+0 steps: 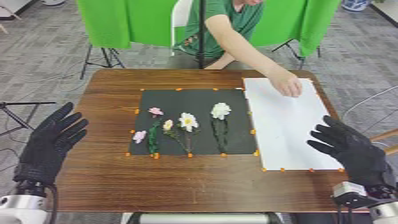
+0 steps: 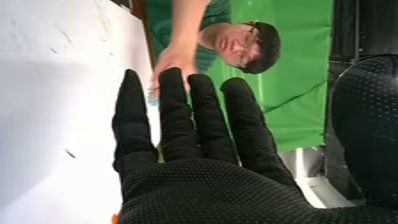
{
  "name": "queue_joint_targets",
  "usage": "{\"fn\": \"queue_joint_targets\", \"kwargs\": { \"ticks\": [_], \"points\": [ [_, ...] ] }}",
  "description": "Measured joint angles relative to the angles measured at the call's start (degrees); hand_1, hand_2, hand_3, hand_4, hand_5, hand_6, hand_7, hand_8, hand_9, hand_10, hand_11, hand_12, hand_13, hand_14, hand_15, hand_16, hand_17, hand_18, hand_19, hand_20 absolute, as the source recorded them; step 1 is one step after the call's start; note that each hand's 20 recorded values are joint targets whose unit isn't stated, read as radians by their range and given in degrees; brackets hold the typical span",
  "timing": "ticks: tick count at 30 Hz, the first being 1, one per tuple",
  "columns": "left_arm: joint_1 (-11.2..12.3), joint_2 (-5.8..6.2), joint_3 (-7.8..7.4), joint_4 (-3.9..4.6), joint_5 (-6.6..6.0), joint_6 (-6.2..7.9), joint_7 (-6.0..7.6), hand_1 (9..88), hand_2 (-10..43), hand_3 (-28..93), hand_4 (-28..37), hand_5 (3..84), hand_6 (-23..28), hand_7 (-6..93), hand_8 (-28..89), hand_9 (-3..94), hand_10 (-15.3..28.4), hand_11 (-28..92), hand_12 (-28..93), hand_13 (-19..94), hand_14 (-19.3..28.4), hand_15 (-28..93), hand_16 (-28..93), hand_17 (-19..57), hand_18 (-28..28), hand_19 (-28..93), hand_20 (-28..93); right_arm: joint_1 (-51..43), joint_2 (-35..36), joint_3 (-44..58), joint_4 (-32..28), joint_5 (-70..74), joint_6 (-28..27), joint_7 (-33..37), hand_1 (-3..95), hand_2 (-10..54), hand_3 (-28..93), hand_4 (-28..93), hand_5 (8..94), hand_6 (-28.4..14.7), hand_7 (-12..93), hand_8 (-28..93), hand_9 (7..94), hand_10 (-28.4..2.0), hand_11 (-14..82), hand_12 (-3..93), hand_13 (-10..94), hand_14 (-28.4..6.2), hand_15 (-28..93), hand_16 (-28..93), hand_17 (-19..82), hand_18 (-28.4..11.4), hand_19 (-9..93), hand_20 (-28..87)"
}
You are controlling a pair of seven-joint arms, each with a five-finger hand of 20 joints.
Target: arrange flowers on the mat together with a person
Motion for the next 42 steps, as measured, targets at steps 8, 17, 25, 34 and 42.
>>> {"fn": "queue_joint_targets", "kwargs": {
  "ticks": [8, 17, 25, 34, 42],
  "points": [
    [0.1, 0.26, -0.89, -0.05, -0.43, -0.22, -0.98, 28.3, -6.8, 69, -25.3, 32.1, 3.9, 15.0, -8, 28.5, 11.3, 17, 18, 24, 14.1, 22, 2, -7.1, 21.5, 42, 8, -0.4, -0.7, -0.8, -0.1, -0.6, 0.5, -0.1, 18.2, -3.4, 84, -22, 35.7, -5.9, 12, -6, 36.4, -14.0, 9.2, 27.5, 32, -12.0, 11, 38, 11, -20.6, 38, 28],
    [-0.2, 0.54, -1.19, -0.01, -0.63, -0.41, -1.55, 28.2, -6.6, 69, -25.4, 32.0, 3.8, 14.7, -8, 28.5, 11.4, 17, 18, 24, 14.2, 22, 2, -7.1, 21.5, 42, 8, -0.1, -1.2, -0.9, 0.0, -1.3, 0.2, 0.0, 18.3, -3.3, 84, -22, 35.8, -5.9, 12, -7, 36.3, -14.0, 9.3, 27.4, 32, -12.0, 12, 38, 11, -20.6, 38, 27],
    [-0.1, 0.74, -1.23, -0.01, -0.71, -0.42, -1.56, 28.1, -6.2, 69, -25.4, 32.0, 3.8, 14.7, -8, 28.5, 11.5, 17, 18, 24, 14.2, 22, 2, -7.1, 21.5, 42, 8, 0.1, -1.5, -0.7, 0.0, -1.6, 0.3, -0.1, 18.4, -3.4, 84, -22, 35.7, -5.9, 12, -7, 36.3, -13.9, 9.2, 27.4, 32, -11.9, 12, 38, 11, -20.5, 38, 27],
    [0.0, 0.92, -1.27, 0.02, -0.8, -0.56, -1.71, 27.8, -6.0, 69, -25.5, 32.0, 3.9, 14.8, -8, 28.5, 11.5, 17, 18, 24, 14.3, 22, 2, -7.2, 21.6, 42, 8, 0.3, -1.9, -1.0, 0.0, -2.0, 0.4, -0.1, 18.4, -3.3, 84, -22, 35.7, -5.8, 12, -7, 36.3, -13.9, 9.2, 27.3, 32, -12.0, 12, 38, 11, -20.6, 38, 27],
    [0.1, 0.94, -1.23, 0.2, -0.87, -0.79, -1.71, 27.7, -5.8, 69, -25.7, 32.0, 3.9, 14.6, -8, 28.5, 11.5, 17, 18, 24, 14.3, 23, 2, -7.3, 21.6, 42, 8, 0.5, -1.4, -2.6, 0.0, -2.1, 1.8, 0.0, 18.2, -3.1, 84, -22, 35.9, -5.9, 12, -7, 36.3, -14.0, 9.2, 27.4, 32, -11.9, 12, 38, 11, -20.6, 38, 27]
  ]
}}
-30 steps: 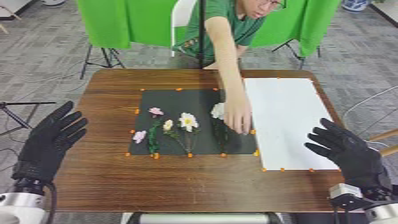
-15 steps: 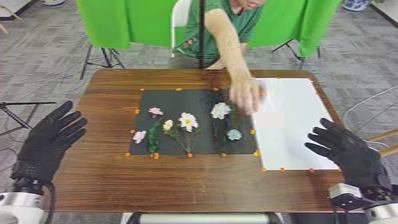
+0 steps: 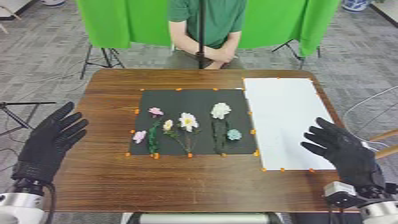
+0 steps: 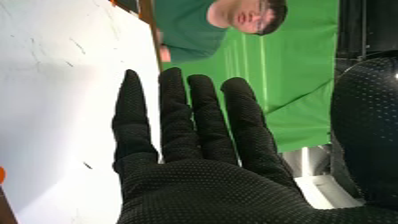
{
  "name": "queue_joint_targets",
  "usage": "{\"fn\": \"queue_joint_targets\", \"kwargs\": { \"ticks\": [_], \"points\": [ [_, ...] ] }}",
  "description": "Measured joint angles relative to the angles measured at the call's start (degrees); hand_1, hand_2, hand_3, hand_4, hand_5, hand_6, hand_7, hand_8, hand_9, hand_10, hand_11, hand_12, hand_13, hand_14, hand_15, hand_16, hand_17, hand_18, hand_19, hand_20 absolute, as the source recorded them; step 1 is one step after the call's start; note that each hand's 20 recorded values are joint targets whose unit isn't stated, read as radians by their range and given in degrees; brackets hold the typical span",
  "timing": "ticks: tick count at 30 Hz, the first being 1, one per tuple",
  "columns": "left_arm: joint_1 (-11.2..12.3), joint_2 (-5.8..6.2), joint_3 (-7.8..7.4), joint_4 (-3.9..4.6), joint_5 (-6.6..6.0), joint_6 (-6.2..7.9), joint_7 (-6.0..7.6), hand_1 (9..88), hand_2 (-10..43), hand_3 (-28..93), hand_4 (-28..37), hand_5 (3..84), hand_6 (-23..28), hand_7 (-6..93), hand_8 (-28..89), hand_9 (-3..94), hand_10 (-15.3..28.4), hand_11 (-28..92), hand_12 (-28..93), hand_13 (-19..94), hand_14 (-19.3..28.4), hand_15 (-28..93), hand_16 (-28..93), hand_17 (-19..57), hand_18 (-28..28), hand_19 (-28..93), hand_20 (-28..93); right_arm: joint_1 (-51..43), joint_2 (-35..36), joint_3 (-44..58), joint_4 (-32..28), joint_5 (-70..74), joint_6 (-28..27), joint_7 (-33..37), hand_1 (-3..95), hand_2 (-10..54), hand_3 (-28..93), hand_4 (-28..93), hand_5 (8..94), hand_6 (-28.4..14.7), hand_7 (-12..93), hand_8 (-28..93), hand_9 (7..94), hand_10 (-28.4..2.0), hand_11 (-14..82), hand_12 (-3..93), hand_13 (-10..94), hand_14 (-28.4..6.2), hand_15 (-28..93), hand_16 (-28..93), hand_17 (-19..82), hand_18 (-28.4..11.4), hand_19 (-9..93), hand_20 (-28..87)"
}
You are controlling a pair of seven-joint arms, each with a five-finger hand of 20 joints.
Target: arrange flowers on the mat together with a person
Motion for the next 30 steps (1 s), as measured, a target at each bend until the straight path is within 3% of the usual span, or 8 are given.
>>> {"fn": "queue_joint_targets", "kwargs": {
  "ticks": [17, 30],
  "points": [
    [0.5, -0.13, -0.05, -0.01, -0.16, -0.02, 0.01, 27.5, -5.6, 69, -25.7, 32.1, 4.0, 14.3, -8, 28.5, 11.4, 17, 18, 24, 14.3, 23, 2, -7.4, 21.7, 42, 8, 0.9, 0.3, -2.0, 0.0, -0.3, 1.2, 0.0, 18.1, -2.9, 84, -22, 35.9, -5.8, 12, -7, 36.4, -14.0, 9.2, 27.4, 32, -11.8, 12, 38, 11, -20.6, 38, 27],
    [-1.0, 0.55, 0.14, 0.44, -0.48, -0.19, -0.53, 26.8, -5.1, 69, -26.3, 32.1, 4.0, 14.4, -8, 28.6, 11.5, 17, 18, 24, 14.4, 23, 2, -7.4, 21.7, 42, 8, 1.6, 1.1, -3.3, 0.0, -0.3, 2.1, 0.0, 18.1, -3.2, 84, -22, 35.9, -5.8, 12, -7, 36.7, -14.1, 9.3, 27.4, 32, -12.0, 12, 37, 11, -20.6, 38, 27]
  ]
}}
